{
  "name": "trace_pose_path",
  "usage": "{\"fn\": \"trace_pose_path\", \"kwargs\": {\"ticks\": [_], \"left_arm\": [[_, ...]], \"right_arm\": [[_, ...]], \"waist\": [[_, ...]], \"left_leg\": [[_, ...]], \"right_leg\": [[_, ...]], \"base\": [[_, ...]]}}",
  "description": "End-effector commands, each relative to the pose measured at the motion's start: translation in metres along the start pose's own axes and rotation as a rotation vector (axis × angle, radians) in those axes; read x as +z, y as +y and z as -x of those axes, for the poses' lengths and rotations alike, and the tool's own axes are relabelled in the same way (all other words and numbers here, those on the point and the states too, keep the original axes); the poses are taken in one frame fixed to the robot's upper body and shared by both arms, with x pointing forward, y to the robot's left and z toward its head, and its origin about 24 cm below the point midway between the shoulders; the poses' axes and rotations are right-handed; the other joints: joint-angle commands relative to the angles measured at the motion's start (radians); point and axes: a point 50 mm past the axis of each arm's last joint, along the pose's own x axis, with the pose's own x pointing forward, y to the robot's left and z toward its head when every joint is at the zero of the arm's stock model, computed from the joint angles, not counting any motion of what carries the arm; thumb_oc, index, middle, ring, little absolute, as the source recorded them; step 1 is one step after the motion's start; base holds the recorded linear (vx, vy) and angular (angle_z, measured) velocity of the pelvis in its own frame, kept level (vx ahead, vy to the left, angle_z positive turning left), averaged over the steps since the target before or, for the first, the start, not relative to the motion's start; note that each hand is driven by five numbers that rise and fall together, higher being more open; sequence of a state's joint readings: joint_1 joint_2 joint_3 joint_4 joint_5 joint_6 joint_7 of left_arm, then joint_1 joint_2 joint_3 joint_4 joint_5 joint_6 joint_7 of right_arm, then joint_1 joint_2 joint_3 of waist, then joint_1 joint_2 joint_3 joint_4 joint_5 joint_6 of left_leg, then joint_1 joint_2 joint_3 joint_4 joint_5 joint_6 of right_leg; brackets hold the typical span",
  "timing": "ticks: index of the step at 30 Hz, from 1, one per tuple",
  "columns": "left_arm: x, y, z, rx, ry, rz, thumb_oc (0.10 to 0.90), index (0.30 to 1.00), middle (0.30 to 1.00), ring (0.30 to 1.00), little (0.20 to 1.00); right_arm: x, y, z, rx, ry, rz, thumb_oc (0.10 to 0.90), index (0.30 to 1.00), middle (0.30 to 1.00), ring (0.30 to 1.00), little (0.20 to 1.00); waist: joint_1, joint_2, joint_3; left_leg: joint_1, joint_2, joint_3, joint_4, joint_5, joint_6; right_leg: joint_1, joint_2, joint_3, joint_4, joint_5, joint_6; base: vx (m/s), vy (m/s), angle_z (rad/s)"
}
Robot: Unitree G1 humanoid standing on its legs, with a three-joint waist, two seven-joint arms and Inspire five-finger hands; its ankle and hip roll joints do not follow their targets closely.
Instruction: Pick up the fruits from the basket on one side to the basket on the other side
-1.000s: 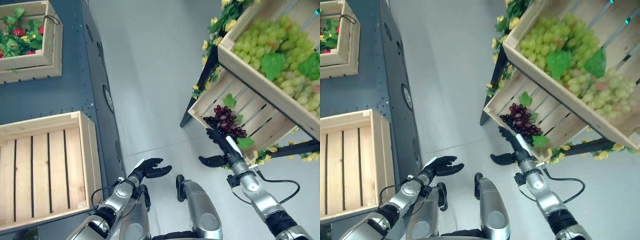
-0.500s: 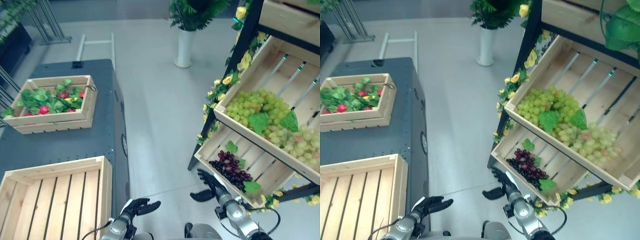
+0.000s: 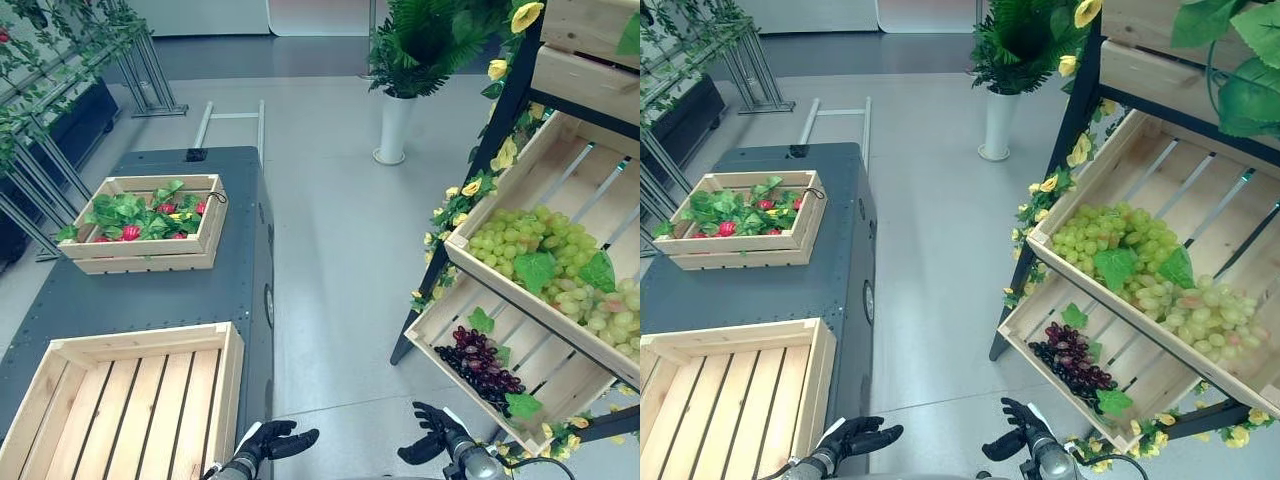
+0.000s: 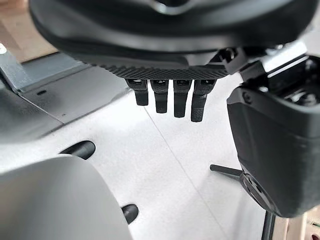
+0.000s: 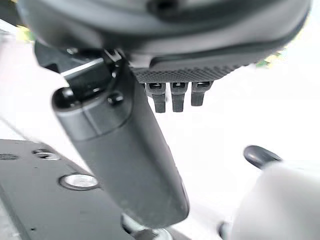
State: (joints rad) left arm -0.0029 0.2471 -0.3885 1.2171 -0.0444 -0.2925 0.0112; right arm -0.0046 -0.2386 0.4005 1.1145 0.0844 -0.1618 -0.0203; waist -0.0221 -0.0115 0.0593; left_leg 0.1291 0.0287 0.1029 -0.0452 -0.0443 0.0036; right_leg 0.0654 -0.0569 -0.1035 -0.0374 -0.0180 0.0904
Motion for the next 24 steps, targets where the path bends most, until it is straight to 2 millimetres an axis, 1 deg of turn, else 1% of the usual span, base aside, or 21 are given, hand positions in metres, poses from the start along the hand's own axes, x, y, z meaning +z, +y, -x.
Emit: {"fn": "trace_pose_path", "kwargs": {"ticks": [1,2,4,5,6,8,13,18,24], "left_arm": [[0.032,0.003,-0.009,0.06,-0.122,-0.008,0.8,0.9,0.9,0.9,0.9],[0.032,0.003,-0.009,0.061,-0.119,-0.01,0.8,0.9,0.9,0.9,0.9],[0.03,-0.004,-0.01,0.043,-0.089,-0.053,0.8,0.9,0.9,0.9,0.9],[0.03,-0.004,-0.01,0.043,-0.089,-0.053,0.8,0.9,0.9,0.9,0.9],[0.027,-0.008,-0.01,0.033,-0.081,-0.126,0.8,0.9,0.9,0.9,0.9],[0.028,-0.009,-0.01,0.021,-0.08,-0.16,0.8,0.9,0.9,0.9,0.9],[0.034,-0.009,-0.013,0.008,-0.068,-0.177,0.8,0.9,0.9,0.9,0.9],[0.032,-0.008,-0.014,0.01,-0.04,-0.109,0.8,0.9,0.9,0.9,0.9],[0.037,-0.007,-0.013,0.012,-0.096,-0.078,0.8,0.9,0.9,0.9,0.9]], "right_arm": [[0.013,-0.006,-0.006,-0.001,-0.014,0.022,0.8,0.9,0.9,0.9,0.9],[0.012,-0.005,-0.006,0.001,-0.009,0.027,0.8,0.9,0.9,0.9,0.9],[0.004,-0.002,-0.005,0.0,0.034,0.045,0.8,0.9,0.9,0.9,0.9],[0.004,-0.002,-0.005,0.0,0.034,0.045,0.8,0.9,0.9,0.9,0.9],[0.001,-0.002,-0.005,0.004,0.05,0.047,0.8,0.9,0.9,0.9,0.9],[0.0,-0.003,-0.004,0.015,0.051,0.044,0.8,0.9,0.9,0.9,0.9],[0.002,0.001,-0.004,0.029,0.035,0.024,0.8,0.9,0.9,0.9,0.9],[0.002,0.002,-0.005,0.032,0.035,0.029,0.8,0.9,0.9,0.9,0.9],[0.001,0.003,-0.005,0.02,0.044,0.018,0.8,0.9,0.9,0.9,0.9]], "waist": [[0.006,0.002,0.024],[0.007,0.002,0.024],[0.012,0.002,0.014],[0.012,0.002,0.015],[0.015,0.001,0.011],[0.015,0.001,0.007],[0.015,0.006,0.012],[0.017,0.01,0.013],[0.024,0.009,0.004]], "left_leg": [[-0.034,-0.066,-0.034,-0.008,-0.044,0.03],[-0.034,-0.066,-0.034,-0.009,-0.044,0.031],[-0.027,-0.07,-0.046,-0.014,-0.046,0.033],[-0.026,-0.07,-0.046,-0.014,-0.046,0.033],[-0.019,-0.071,-0.052,-0.019,-0.046,0.033],[-0.015,-0.072,-0.055,-0.022,-0.045,0.033],[-0.016,-0.074,-0.064,-0.021,-0.042,0.031],[-0.003,-0.077,-0.074,-0.032,-0.04,0.031],[0.008,-0.077,-0.073,-0.038,-0.039,0.029]], "right_leg": [[0.014,0.039,-0.013,0.018,-0.044,-0.041],[0.015,0.039,-0.013,0.017,-0.045,-0.042],[0.027,0.04,-0.018,0.011,-0.049,-0.044],[0.027,0.04,-0.018,0.011,-0.049,-0.044],[0.035,0.042,-0.021,0.008,-0.051,-0.045],[0.039,0.044,-0.023,0.006,-0.052,-0.045],[0.037,0.044,-0.026,0.01,-0.053,-0.044],[0.053,0.042,-0.036,-0.004,-0.051,-0.043],[0.068,0.04,-0.049,-0.011,-0.052,-0.043]], "base": [[0.03,0.026,0.07],[0.04,0.014,0.13],[0.03,0.01,0.14],[0.03,0.005,0.06],[0.03,-0.001,0.05],[0.02,-0.004,0.05],[-0.03,0.001,0.07],[-0.03,0.006,0.06],[-0.01,-0.003,0.06]]}}
